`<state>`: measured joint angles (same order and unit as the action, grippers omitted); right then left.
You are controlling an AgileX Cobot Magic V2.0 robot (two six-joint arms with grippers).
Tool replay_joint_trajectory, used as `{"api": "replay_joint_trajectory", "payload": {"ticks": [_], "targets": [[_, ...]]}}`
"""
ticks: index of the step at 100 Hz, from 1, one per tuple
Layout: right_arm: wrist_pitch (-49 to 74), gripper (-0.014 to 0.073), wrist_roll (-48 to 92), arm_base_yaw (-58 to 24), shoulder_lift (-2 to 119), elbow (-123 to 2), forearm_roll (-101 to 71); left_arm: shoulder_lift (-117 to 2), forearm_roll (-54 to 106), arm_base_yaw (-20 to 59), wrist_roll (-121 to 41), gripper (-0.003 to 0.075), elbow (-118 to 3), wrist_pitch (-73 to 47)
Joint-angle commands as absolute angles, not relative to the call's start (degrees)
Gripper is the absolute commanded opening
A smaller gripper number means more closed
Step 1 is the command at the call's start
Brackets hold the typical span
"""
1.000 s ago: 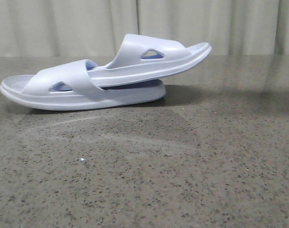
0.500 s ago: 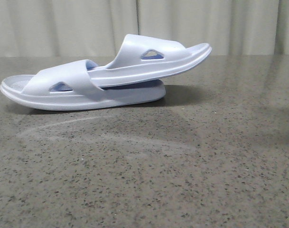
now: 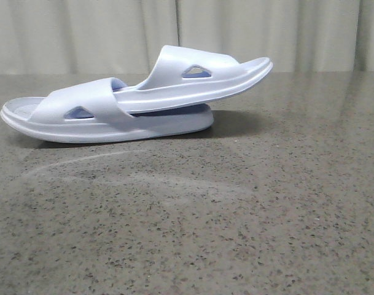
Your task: Insert blue slippers together front up
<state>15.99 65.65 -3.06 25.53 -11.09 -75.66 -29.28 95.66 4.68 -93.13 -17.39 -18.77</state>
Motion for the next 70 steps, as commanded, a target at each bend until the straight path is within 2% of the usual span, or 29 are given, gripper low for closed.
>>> {"api": "replay_joint_trajectory", "payload": {"ticks": [1, 70], "targets": [[14.2, -0.0080, 66.4, -3.2, 24.3, -11.4, -78.1, -28.1, 99.3, 5.1, -93.7, 0.0015, -16.7, -19.0], [14.3, -0.0080, 66.4, -3.2, 24.3, -11.4, -79.2, -28.0, 100.3, 5.1, -93.7, 0.0015, -15.9, -19.3]]}}
